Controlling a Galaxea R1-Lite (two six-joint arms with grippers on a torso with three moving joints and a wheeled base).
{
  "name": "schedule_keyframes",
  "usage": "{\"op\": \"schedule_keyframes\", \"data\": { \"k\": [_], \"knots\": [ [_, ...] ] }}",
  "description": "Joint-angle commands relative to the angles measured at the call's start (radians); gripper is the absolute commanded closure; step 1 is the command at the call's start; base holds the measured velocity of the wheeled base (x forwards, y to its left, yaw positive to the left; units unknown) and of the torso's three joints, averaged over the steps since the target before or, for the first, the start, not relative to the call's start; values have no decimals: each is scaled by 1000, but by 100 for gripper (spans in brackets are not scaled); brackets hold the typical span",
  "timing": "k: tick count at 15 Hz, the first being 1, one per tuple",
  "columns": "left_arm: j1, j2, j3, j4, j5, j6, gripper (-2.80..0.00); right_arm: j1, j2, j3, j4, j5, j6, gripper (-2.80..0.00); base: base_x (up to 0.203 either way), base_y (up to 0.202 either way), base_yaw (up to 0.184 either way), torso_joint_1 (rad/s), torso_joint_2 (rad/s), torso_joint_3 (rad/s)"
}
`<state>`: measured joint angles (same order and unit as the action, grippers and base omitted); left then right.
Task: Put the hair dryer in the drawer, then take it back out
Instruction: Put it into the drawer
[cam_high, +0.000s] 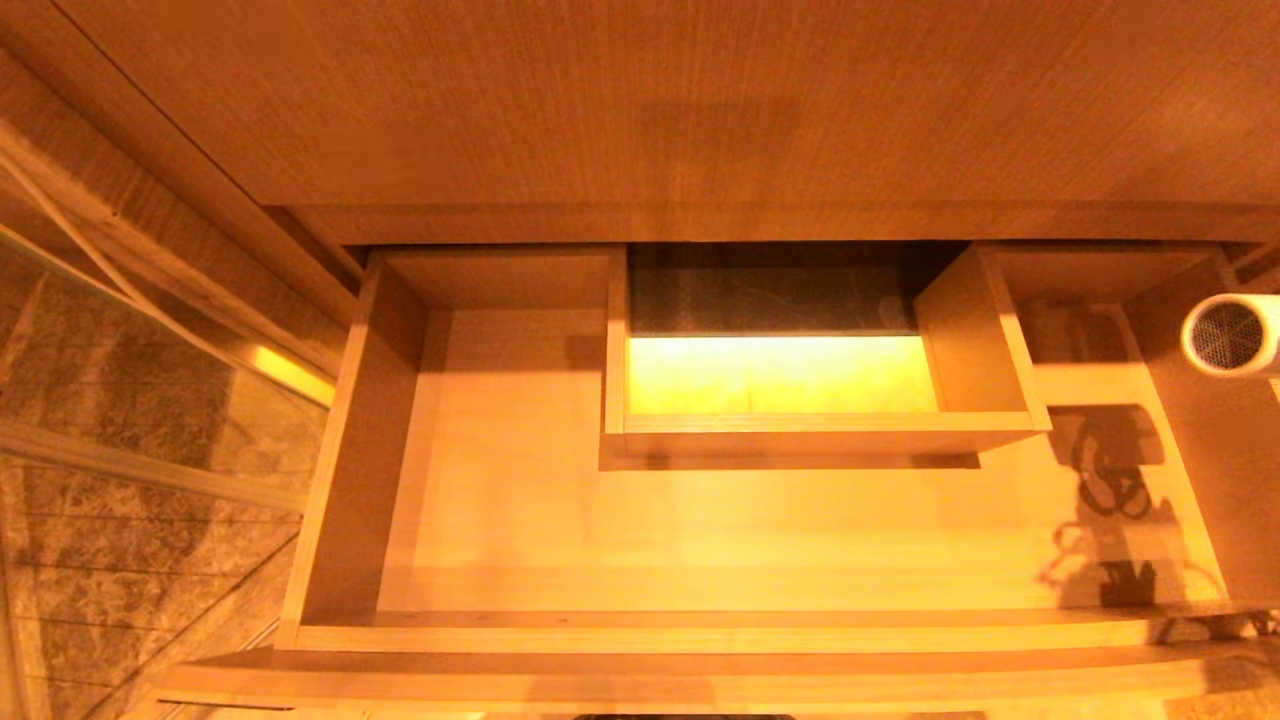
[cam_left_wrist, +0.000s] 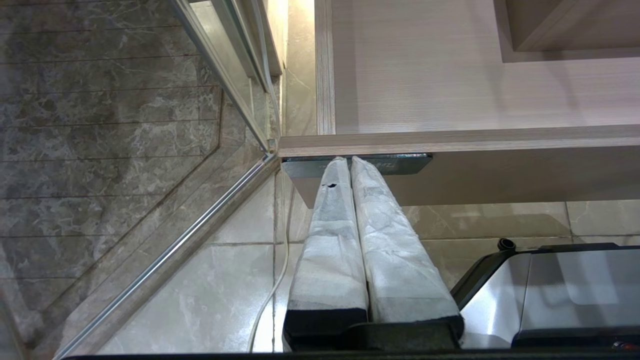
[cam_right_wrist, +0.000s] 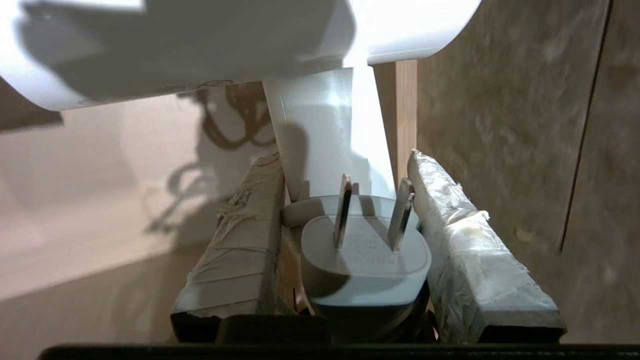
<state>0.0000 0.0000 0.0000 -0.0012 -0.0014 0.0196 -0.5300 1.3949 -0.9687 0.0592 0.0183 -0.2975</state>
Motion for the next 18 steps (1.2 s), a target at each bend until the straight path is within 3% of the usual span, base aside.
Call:
{"op": "schedule_keyframes", "data": {
  "k": [1, 9, 13, 18],
  "knots": [
    [0, 0, 2, 0, 0, 0, 0, 4, 44, -1, -33, 2, -11, 0, 0, 0, 0, 0, 0, 0],
    [0, 0, 2, 0, 0, -1, 0, 85, 121, 11, -165, 2, -38, 0, 0, 0, 0, 0, 0, 0],
    [0, 0, 2, 0, 0, -1, 0, 147, 160, 26, -312, 0, -40, 0, 0, 0, 0, 0, 0, 0],
    [0, 0, 2, 0, 0, 0, 0, 142, 159, 76, -332, -4, -69, 0, 0, 0, 0, 0, 0, 0]
  ]
}}
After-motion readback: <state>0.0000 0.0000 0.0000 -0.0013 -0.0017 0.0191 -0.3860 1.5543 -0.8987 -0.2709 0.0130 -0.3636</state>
